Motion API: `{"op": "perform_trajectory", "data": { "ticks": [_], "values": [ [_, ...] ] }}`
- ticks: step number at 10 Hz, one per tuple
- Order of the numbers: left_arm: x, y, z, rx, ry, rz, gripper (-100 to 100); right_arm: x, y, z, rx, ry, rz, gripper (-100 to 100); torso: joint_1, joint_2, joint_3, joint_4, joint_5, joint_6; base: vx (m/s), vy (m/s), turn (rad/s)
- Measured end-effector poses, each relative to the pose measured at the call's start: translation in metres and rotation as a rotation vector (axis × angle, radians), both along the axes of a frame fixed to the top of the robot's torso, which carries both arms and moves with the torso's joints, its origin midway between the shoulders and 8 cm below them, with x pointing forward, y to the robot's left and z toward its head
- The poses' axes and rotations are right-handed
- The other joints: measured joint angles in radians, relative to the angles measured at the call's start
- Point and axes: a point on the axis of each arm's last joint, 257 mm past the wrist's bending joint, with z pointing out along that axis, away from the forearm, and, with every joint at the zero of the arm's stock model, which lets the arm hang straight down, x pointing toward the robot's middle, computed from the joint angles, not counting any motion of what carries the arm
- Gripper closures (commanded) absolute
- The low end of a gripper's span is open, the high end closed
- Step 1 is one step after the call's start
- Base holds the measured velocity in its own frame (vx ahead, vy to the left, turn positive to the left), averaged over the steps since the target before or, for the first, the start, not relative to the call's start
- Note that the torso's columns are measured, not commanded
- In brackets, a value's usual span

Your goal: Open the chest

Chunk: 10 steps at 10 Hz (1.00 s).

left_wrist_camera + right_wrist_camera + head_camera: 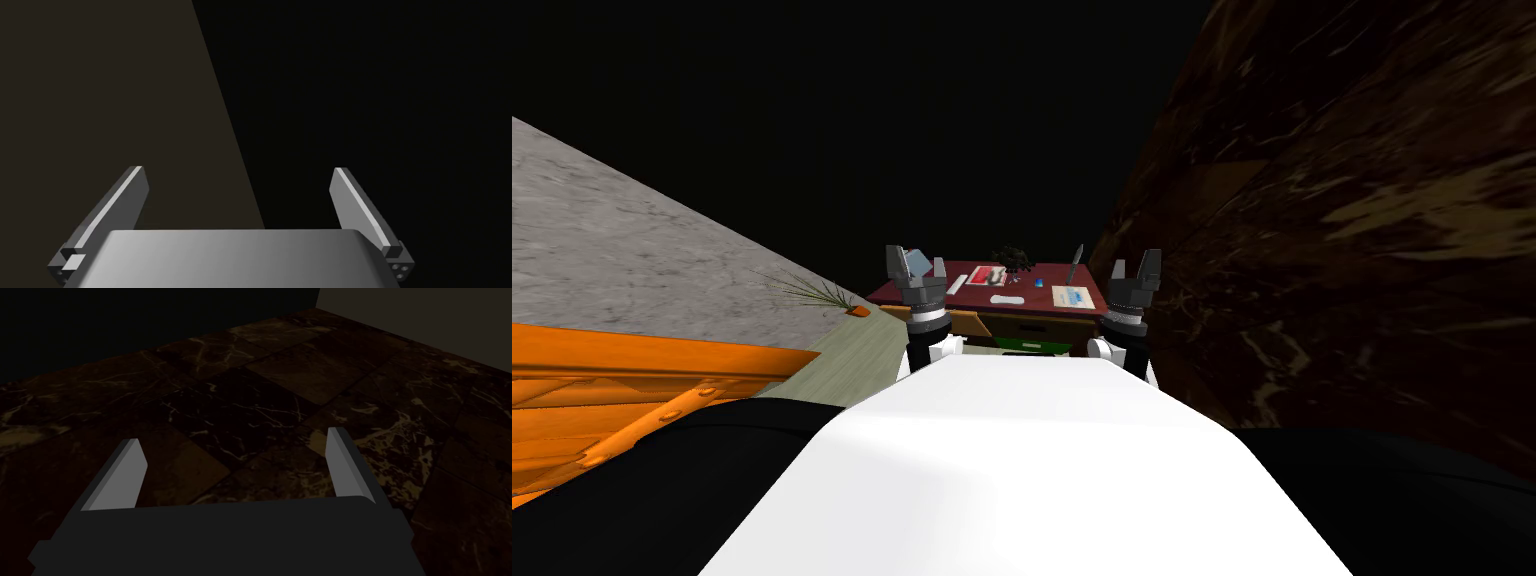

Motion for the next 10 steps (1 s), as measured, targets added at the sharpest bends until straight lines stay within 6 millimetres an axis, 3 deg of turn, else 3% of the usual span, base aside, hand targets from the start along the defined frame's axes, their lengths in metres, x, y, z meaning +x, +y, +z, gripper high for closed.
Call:
{"op": "perform_trajectory", "data": {
  "ticks": [2, 9, 10],
  "values": [
    [0.0, 0.0, 0.0, 0.0, 0.0, 0.0, 0, 0.0, 0.0, 0.0, 0.0, 0.0, 0.0, 0, 0.0, 0.104, -0.209, 0.105, 0.0, 0.0, 0.0, 0.0, 0.0],
    [-0.0001, 0.0, 0.0001, 0.0, 0.0, 0.0, 0, -0.0001, 0.0, 0.0002, 0.0, 0.0, 0.0, 0, 0.0, 0.618, -1.234, 0.617, 0.0, 0.0, 0.0, 0.0, 0.0],
    [-0.0001, 0.0, 0.0001, 0.0, 0.0, 0.0, -100, -0.0001, 0.0, 0.0002, 0.0, 0.0, 0.0, 0, 0.0, 0.691, -1.382, 0.691, 0.0, 0.0, -0.001, -0.009, -0.007]
  ]
}}
